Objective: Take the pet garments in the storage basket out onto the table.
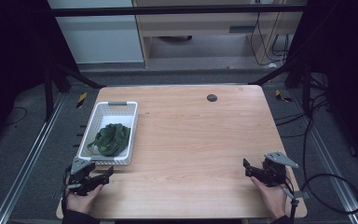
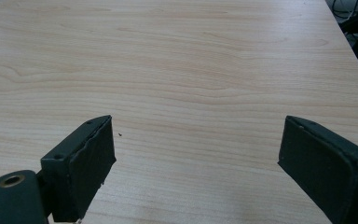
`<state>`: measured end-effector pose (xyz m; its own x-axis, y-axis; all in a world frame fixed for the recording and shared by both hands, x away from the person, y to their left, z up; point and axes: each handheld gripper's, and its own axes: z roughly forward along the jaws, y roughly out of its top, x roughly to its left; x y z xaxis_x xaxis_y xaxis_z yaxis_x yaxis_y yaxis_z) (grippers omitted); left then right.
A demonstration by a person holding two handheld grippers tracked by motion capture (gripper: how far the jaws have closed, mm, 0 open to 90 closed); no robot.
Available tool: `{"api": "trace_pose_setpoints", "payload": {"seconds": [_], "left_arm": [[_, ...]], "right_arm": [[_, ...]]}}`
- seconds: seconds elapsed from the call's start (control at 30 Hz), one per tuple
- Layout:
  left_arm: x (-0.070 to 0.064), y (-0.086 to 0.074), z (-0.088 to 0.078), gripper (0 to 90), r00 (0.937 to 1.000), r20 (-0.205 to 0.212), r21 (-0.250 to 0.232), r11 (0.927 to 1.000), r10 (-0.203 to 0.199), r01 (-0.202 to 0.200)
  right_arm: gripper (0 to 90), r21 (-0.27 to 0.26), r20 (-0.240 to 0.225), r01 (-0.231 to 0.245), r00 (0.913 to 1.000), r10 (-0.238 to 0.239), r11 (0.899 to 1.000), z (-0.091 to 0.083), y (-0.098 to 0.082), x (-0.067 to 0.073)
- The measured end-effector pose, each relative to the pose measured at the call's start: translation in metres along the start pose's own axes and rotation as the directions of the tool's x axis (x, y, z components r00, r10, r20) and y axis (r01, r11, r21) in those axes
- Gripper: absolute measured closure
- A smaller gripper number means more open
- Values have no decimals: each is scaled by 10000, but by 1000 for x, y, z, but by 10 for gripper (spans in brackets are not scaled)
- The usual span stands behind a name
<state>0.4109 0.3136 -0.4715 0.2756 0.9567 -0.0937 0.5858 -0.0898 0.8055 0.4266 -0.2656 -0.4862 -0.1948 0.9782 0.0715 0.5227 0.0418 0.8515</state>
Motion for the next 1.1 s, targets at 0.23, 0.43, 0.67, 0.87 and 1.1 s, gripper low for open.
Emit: {"api": "trace_pose_setpoints", "payload": {"seconds": [0.23, 0.43, 0.67, 0.87, 1.1], "left_arm": [[3, 5, -12, 221, 9993, -83, -418, 9985, -362, 358], [4, 13, -21, 221, 9990, 63, -762, 9961, -443, 446], [2, 21, -29, 220, 9991, 182, -958, 9946, -376, 392], [1, 27, -31, 220, 9992, 221, -990, 9945, -329, 349], [5, 38, -35, 220, 9993, 207, -1127, 9930, -324, 345]], "right_arm": [[126, -143, -294, -19, 9996, 15, 9999, -2, -2, 2], [131, -298, -178, 180, 9997, -185, 9994, -3, -1, 6], [132, -243, -381, 231, 9990, -240, 9994, -3, -1, 8], [131, -226, -426, 275, 9987, -284, 9994, -2, -1, 10], [129, -158, -387, 349, 9986, -355, 9993, 1, 0, 10]]}}
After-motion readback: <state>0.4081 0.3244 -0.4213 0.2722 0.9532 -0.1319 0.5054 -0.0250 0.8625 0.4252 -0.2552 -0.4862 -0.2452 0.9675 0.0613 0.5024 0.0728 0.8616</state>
